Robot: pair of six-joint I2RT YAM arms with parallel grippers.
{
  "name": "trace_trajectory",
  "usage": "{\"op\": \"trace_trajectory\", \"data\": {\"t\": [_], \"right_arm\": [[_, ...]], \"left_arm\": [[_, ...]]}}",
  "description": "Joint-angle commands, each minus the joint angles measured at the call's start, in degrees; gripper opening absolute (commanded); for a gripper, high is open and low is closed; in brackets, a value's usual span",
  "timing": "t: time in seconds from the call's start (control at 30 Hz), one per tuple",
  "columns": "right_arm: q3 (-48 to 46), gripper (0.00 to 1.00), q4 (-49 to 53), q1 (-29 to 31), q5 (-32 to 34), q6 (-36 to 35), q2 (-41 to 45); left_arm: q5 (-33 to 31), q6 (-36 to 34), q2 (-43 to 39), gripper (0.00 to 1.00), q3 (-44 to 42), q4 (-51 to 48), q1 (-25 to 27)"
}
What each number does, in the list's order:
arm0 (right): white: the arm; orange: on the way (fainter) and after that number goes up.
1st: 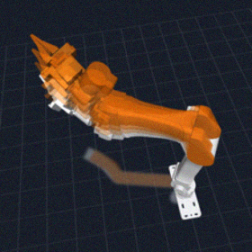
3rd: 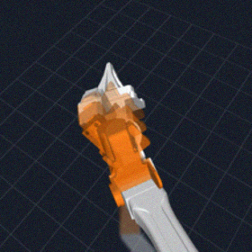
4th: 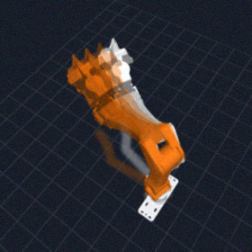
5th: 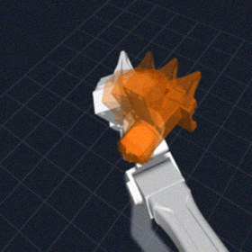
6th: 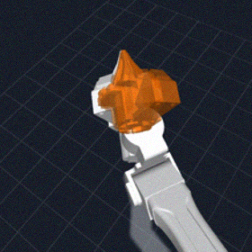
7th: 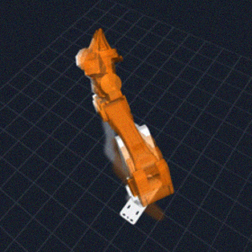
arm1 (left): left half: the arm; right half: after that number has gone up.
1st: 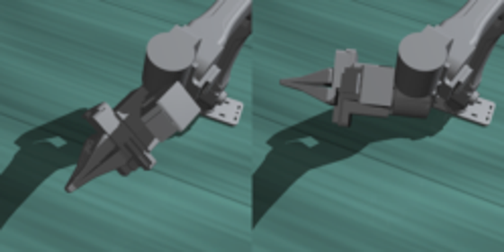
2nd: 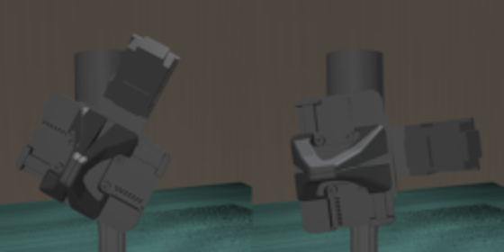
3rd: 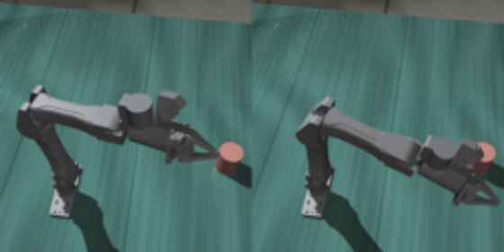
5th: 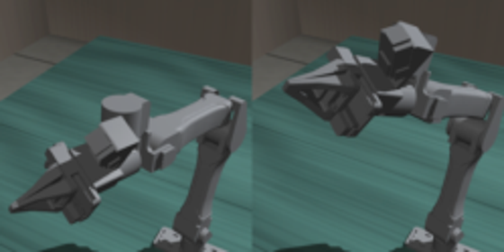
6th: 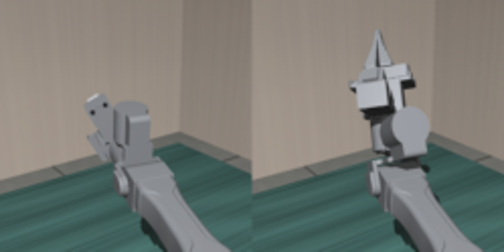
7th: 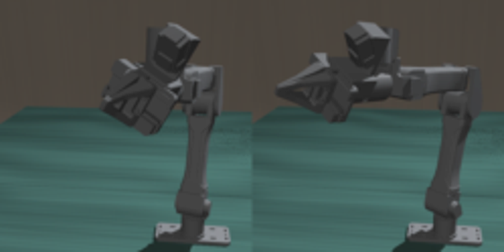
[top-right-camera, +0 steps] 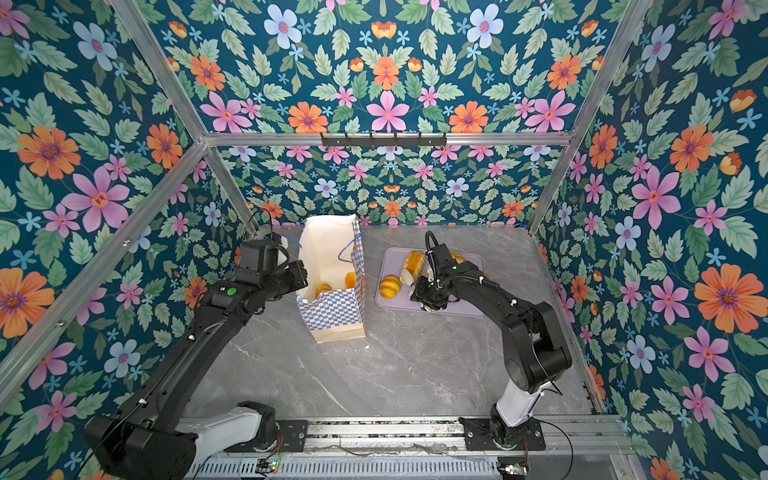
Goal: Place the fake bread into the paper bag
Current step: 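Pinch the ridged golden pastry on the tray with the right gripper's tongs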
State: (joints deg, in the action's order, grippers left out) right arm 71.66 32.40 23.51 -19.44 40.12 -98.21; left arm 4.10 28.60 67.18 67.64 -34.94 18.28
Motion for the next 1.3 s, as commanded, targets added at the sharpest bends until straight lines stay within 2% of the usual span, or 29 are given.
{"op": "trace_trajectory", "data": {"t": [0.0, 0.23, 0.53, 1.27], "right_arm": [[1.10, 0.41, -1.90, -0.15, -0.42, 0.47, -0.95], [1.07, 0.35, -2.96, -0.82, -0.94, 1.01, -1.98], [0.08, 0.26, -2.20, -0.75, -0.52, 0.83, 0.76], [3.20, 0.24, 3.39, -0.78, 0.63, -0.93, 10.60]], "left_arm": [[-0.32, 0.20, 0.06, 0.05, 0.01, -0.30, 0.00], [-0.35, 0.14, 0.24, 0.05, 0.22, -0.39, 0.00], [-0.32, 0.12, 0.58, 0.05, 0.66, -0.39, 0.02], [-0.23, 0.05, 0.34, 0.05, 0.76, -0.39, 0.04]]}}
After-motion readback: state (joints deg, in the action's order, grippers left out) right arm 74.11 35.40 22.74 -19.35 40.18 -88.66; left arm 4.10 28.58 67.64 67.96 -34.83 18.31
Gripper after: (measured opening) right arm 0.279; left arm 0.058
